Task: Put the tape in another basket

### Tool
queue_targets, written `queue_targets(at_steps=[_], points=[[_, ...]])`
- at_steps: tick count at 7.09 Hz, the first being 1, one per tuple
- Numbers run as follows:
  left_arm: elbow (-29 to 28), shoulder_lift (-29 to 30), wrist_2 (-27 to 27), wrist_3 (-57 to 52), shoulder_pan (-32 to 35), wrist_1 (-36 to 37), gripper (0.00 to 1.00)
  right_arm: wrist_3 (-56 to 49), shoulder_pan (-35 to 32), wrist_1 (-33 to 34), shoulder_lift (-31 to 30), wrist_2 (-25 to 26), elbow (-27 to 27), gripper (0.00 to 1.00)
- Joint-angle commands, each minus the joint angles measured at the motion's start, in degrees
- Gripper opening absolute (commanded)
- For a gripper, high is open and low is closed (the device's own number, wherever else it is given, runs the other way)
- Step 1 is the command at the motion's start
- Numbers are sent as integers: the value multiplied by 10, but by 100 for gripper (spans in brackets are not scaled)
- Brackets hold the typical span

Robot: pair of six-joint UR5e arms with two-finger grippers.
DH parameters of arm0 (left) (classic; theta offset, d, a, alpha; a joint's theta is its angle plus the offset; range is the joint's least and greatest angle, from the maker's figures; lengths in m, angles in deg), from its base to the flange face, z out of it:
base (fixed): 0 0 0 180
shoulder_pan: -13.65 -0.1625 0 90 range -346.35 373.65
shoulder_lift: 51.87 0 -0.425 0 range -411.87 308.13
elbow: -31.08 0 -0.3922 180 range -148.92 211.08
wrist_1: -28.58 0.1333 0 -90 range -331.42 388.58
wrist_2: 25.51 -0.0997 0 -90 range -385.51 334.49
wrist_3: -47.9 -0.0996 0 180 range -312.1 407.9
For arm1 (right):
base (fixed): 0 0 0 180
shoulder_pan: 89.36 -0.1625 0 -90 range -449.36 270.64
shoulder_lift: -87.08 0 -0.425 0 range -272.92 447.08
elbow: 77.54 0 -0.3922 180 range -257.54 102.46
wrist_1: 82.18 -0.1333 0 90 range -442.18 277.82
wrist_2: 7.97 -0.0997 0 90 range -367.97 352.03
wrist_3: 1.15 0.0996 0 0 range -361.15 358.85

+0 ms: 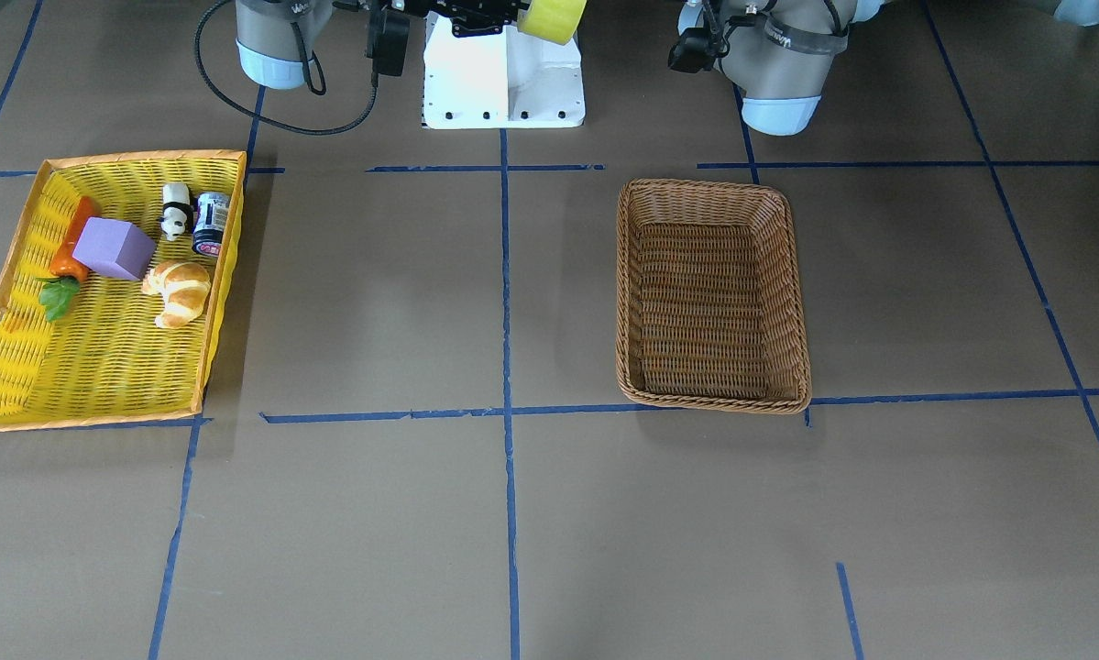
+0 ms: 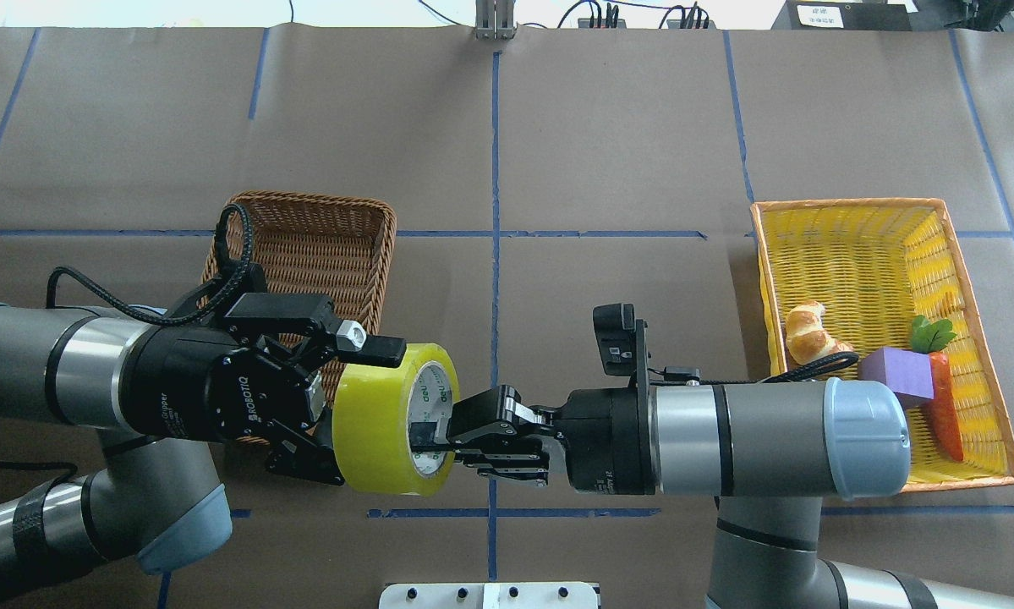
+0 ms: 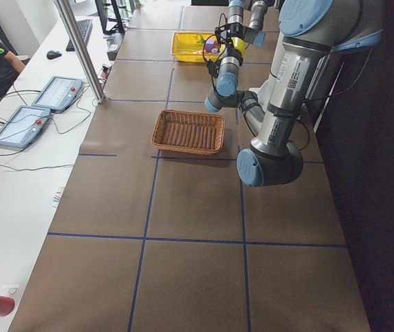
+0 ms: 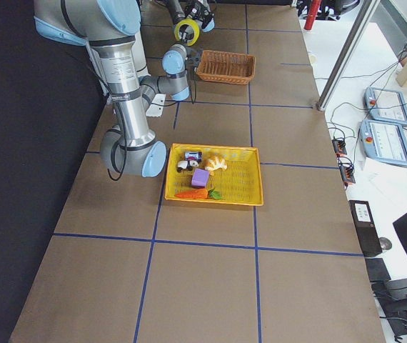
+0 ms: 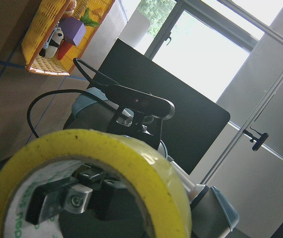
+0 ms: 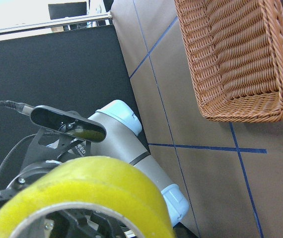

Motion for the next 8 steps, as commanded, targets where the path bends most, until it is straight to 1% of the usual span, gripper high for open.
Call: queue_targets(at_steps=[1,2,3,4,5,6,8], points=[[0,0,-4,0,-7,0,85,0,0,0,1,0,0,2],[-1,0,-4,0,-7,0,71,0,-1,0,1,-1,0,19],[-1,0,-4,-3,-7,0,53,0,-1,0,1,1,0,75],[0,-1,-3,-26,-7,0,21,0,-1,-1,0,3,1,100],[0,-2,-3,-44,-8,1,2,0,-1,-1,1,3,1,100],[0,-5,-2,-44,-8,1,0,0,-1,-1,1,3,1,100],[1,-7,-1,-45,-8,1,0,0,-2,-1,1,3,2,100]])
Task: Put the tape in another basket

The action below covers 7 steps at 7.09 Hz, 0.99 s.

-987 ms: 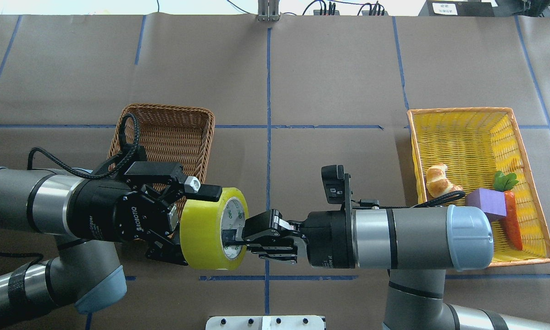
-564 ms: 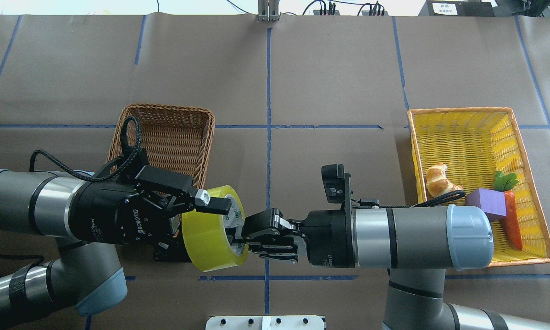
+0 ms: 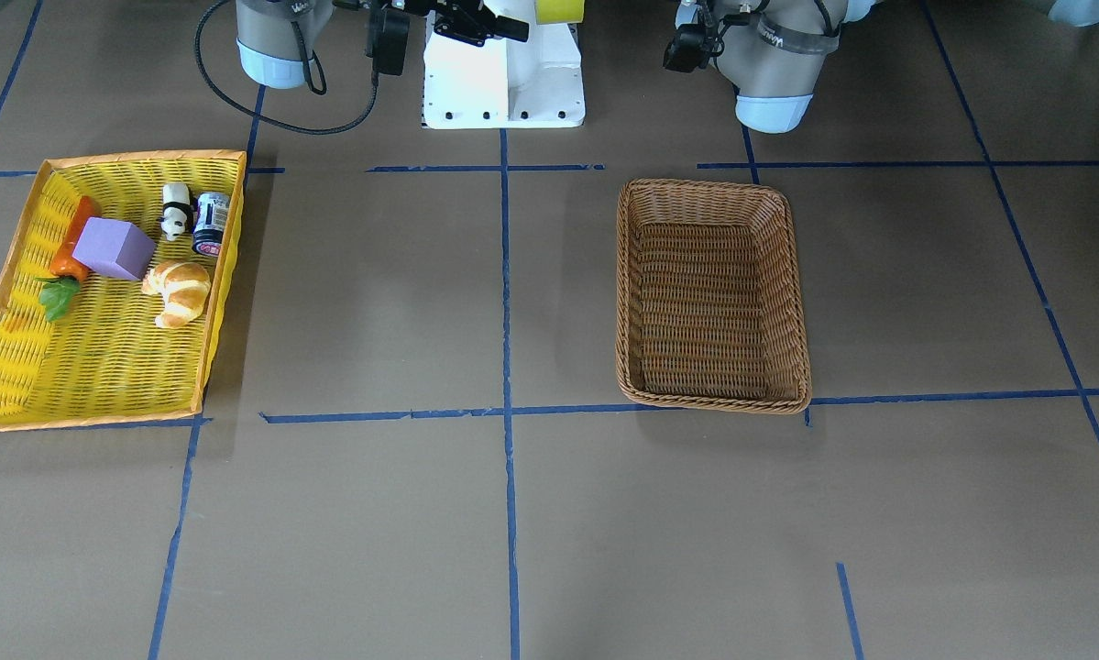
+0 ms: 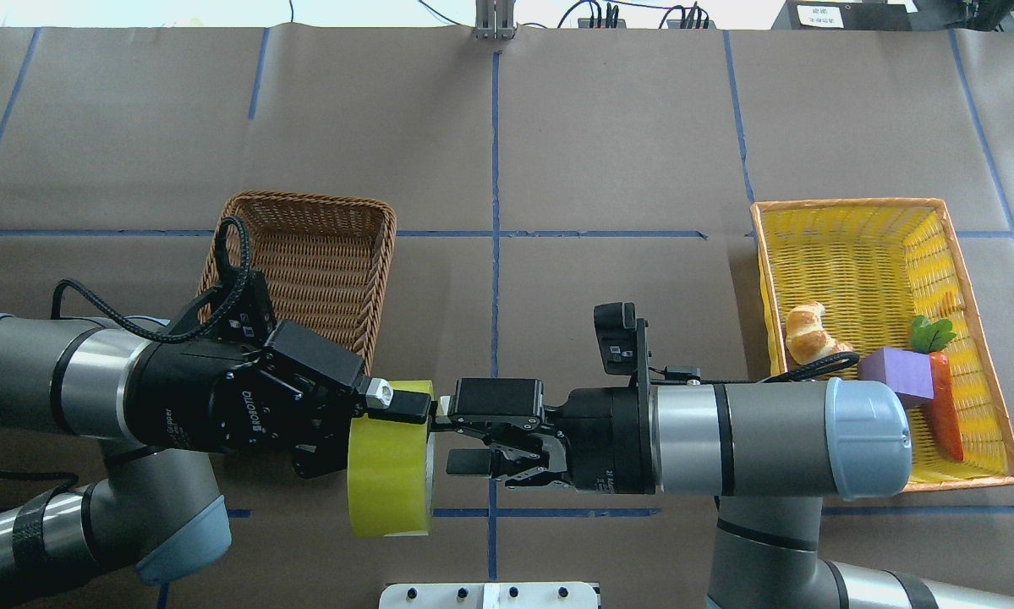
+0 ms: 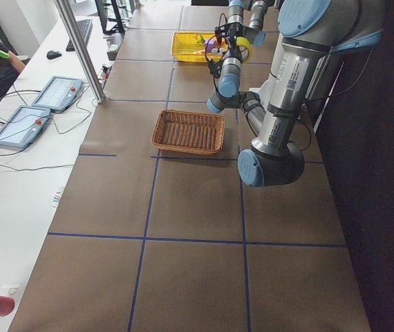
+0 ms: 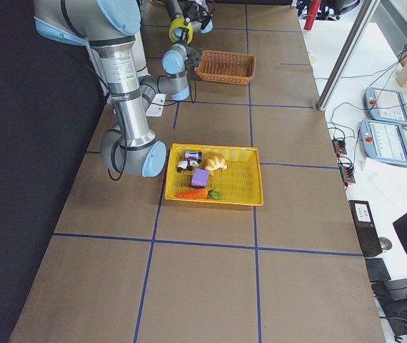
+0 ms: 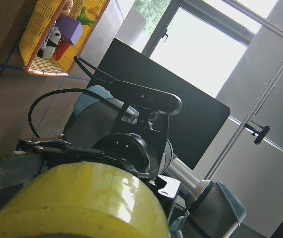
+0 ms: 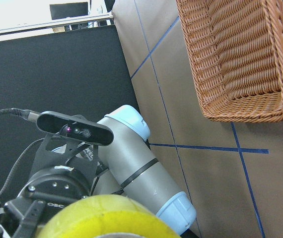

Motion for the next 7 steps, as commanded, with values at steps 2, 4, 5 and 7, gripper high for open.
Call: queue_targets(at_steps=[2,4,5,7], points=[[8,-5,5,-1,7,1,0,-1,-2,0,0,0,1,100],[9,-30,58,-1,66,1,0,-2,-5,0,-1,1,2,100],[2,-34,118,-1,134,18,0,-5,-8,0,-4,6,2,100],[-2,-28,222,-3,231,89,0,-18,-18,3,-7,28,3,100]])
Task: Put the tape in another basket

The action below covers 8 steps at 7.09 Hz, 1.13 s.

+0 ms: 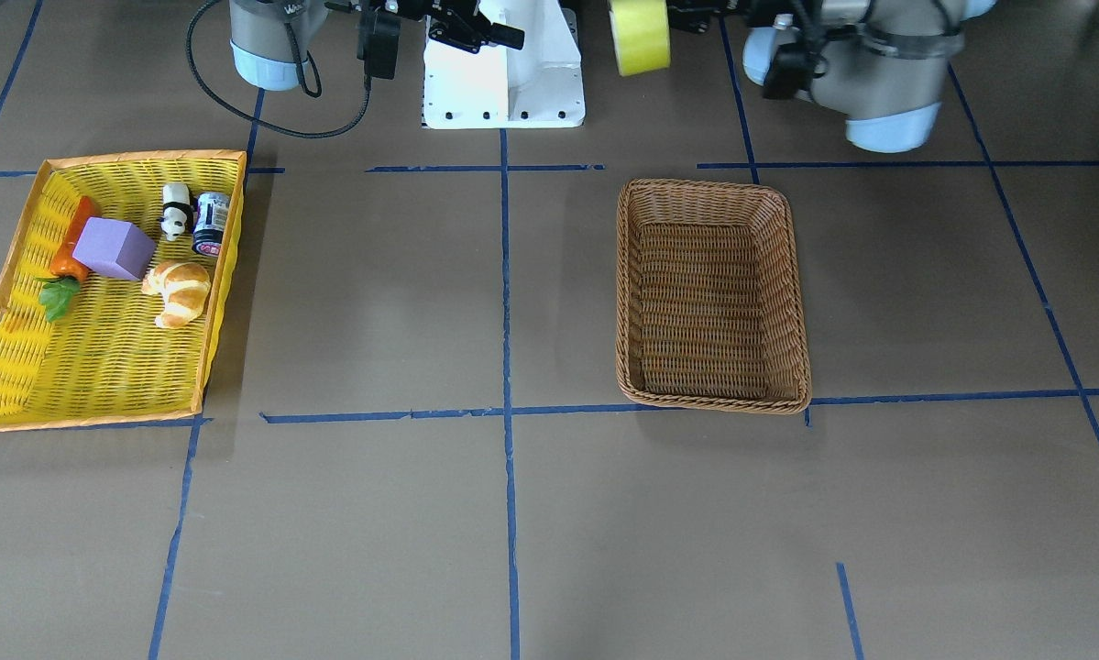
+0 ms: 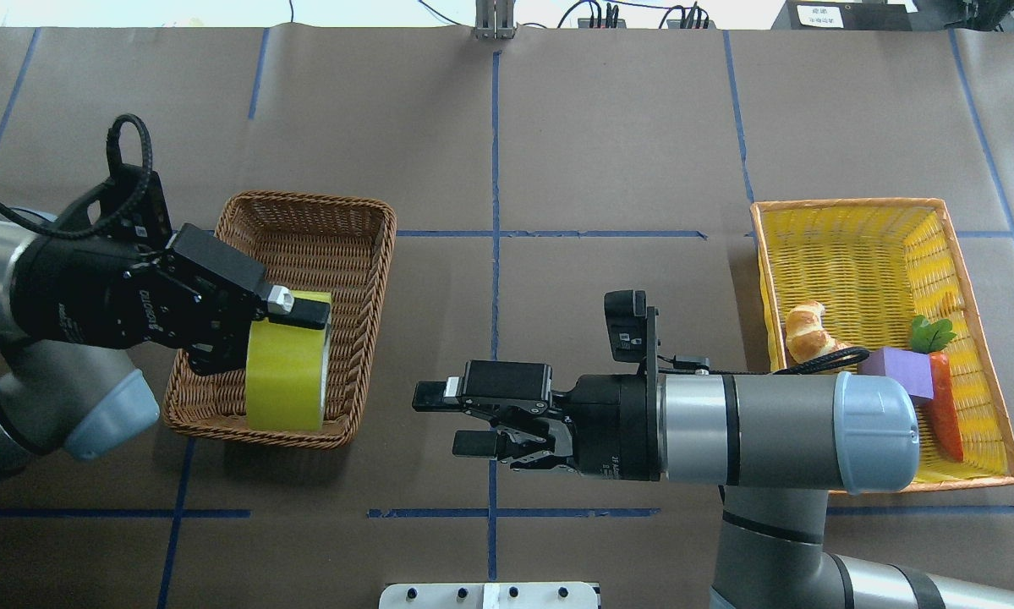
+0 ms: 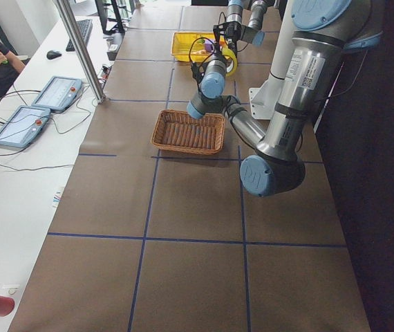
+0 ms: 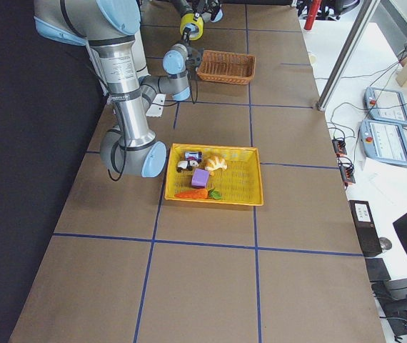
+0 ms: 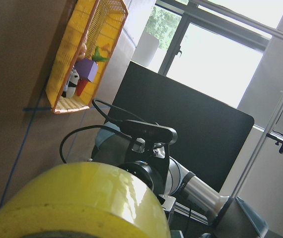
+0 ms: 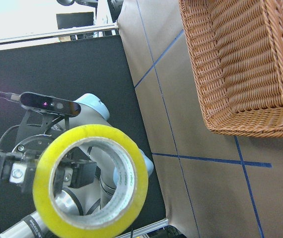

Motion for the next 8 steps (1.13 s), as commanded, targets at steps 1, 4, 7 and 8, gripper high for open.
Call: queue_targets(at_steps=[1,4,7,8], points=[[-3,1,67,-36,59,51,0,-22,-27,10,-3,3,1,100],[23,1,105,-206,74,232,0,-55,-97,132,2,-45,7,100],[26,-3,99,-382,65,372,0,-192,-153,362,12,-85,53,100],[26,-8,98,-447,65,410,0,-239,-170,430,12,-86,57,100]])
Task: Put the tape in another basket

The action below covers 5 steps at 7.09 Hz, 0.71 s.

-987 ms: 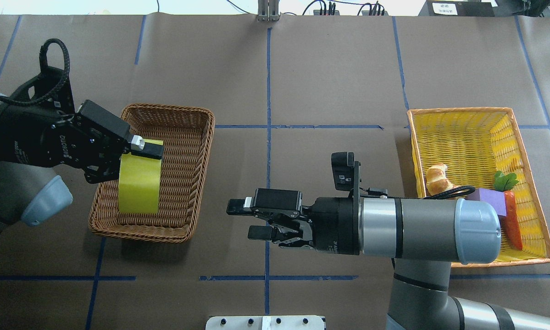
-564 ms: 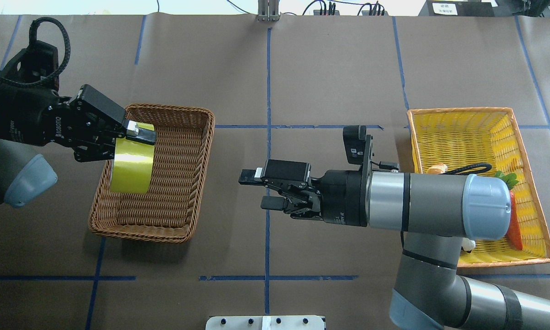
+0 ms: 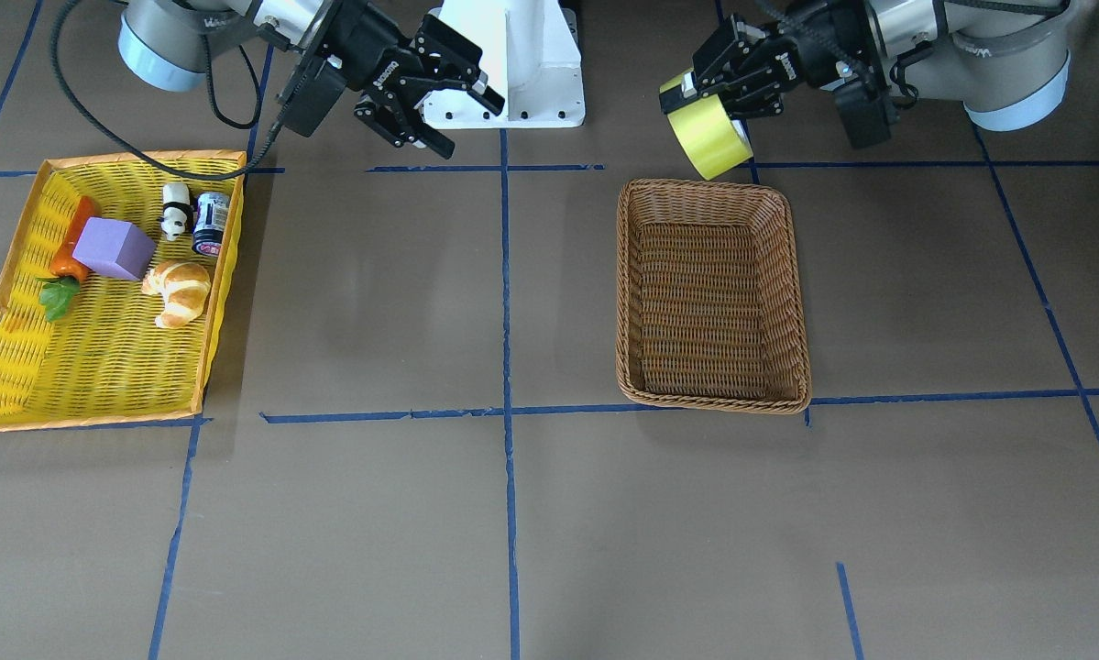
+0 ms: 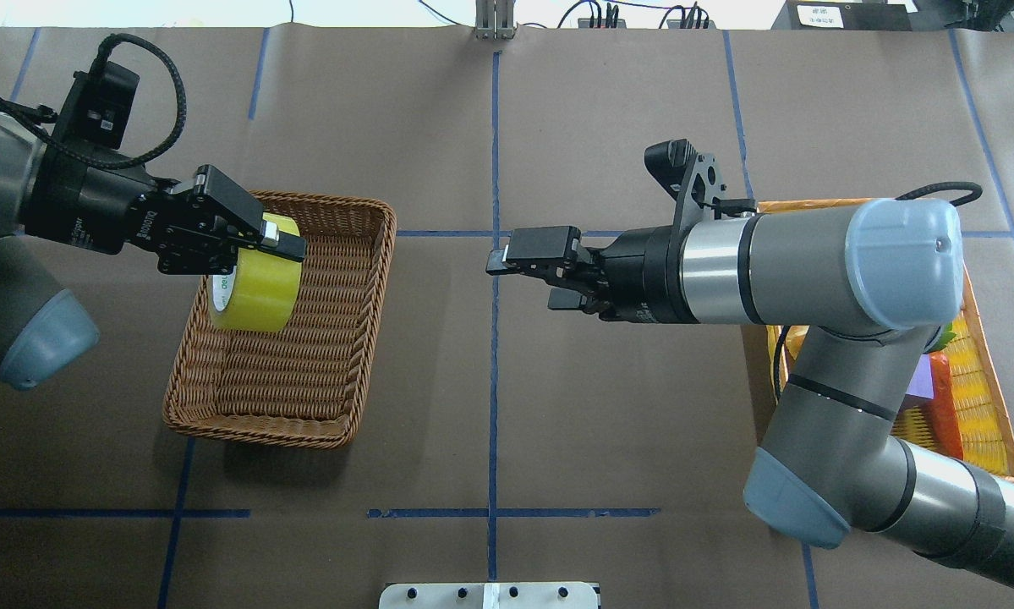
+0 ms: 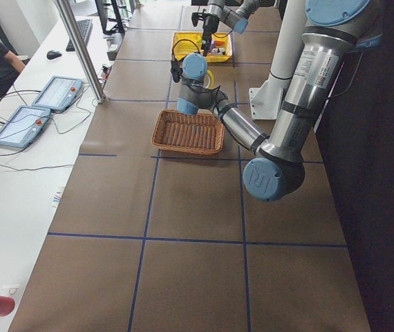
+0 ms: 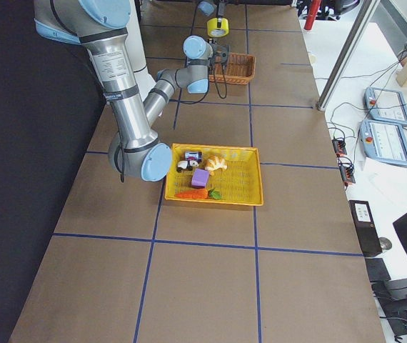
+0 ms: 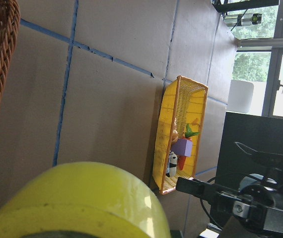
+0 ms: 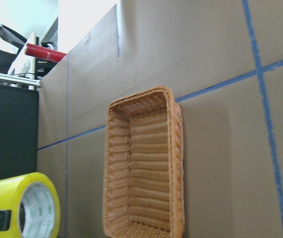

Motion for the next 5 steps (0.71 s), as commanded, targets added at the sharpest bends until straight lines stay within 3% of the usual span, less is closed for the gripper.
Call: queue_targets(at_steps=[1,3,5], points=[[1,-14,-25,-132,-14,97,0,-111,-37,166,2,-5,15,100],[1,-52,-158,-201,-106,140,0,-265,-114,320,2,-68,21,100],[4,-53,-199,-305,-123,246,0,-390,-155,400,-12,-91,18,100]])
